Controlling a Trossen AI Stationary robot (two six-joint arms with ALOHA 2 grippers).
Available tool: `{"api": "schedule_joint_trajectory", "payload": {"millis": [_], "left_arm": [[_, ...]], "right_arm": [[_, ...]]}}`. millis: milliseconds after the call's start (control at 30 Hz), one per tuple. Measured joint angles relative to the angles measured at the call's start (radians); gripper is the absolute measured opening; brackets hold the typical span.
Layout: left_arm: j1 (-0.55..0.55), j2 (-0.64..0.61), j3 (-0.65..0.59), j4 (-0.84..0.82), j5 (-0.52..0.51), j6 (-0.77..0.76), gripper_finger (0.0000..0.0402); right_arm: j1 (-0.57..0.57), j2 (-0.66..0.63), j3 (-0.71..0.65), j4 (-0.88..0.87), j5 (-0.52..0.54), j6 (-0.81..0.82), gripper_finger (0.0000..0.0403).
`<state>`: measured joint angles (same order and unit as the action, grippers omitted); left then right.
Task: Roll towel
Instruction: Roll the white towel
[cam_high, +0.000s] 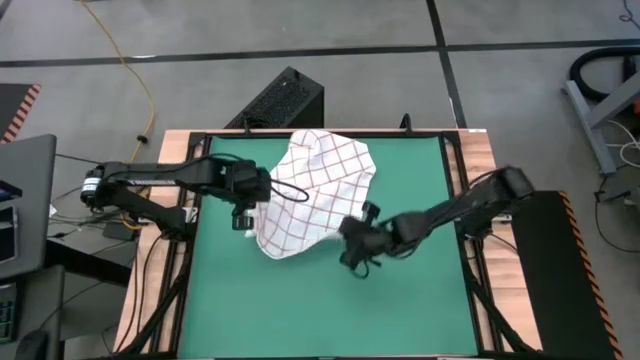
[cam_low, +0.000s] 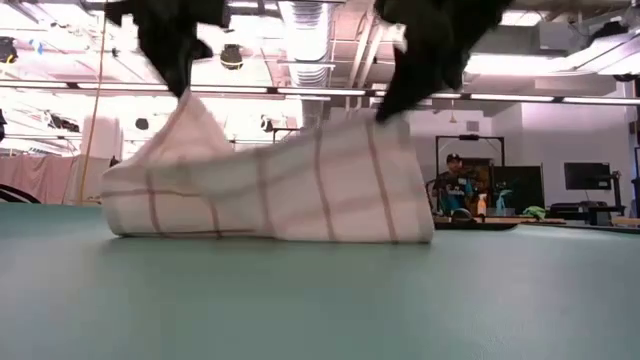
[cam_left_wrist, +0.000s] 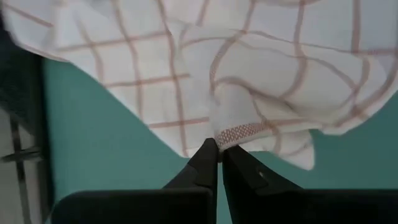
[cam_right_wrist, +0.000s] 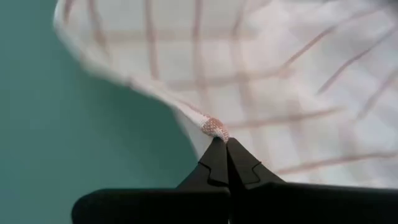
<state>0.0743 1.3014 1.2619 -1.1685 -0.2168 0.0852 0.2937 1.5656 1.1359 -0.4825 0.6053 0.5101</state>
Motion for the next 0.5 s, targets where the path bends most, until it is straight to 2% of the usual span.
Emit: {"api": "schedule_joint_trajectory", "payload": {"millis": [167, 300, 433, 500], "left_arm": [[-0.003, 0.000, 0.211, -0.159, -0.063, -0.010, 0.0000], [-0.003, 0.000, 0.345, -0.232, -0.159, -0.025, 0.0000], [-0.003, 0.000, 0.439, -0.250, -0.273, -0.003, 0.0000], [-0.002, 0.000, 0.464, -0.232, -0.366, 0.043, 0.0000]], "right_arm": [[-0.074, -0.166, 0.001, -0.055, 0.118, -0.080, 0.0001], [-0.138, -0.287, 0.002, -0.050, 0.212, -0.182, 0.0001], [-0.209, -0.376, 0.002, 0.025, 0.271, -0.348, 0.0001], [-0.245, -0.417, 0.002, 0.114, 0.292, -0.475, 0.0000]]}}
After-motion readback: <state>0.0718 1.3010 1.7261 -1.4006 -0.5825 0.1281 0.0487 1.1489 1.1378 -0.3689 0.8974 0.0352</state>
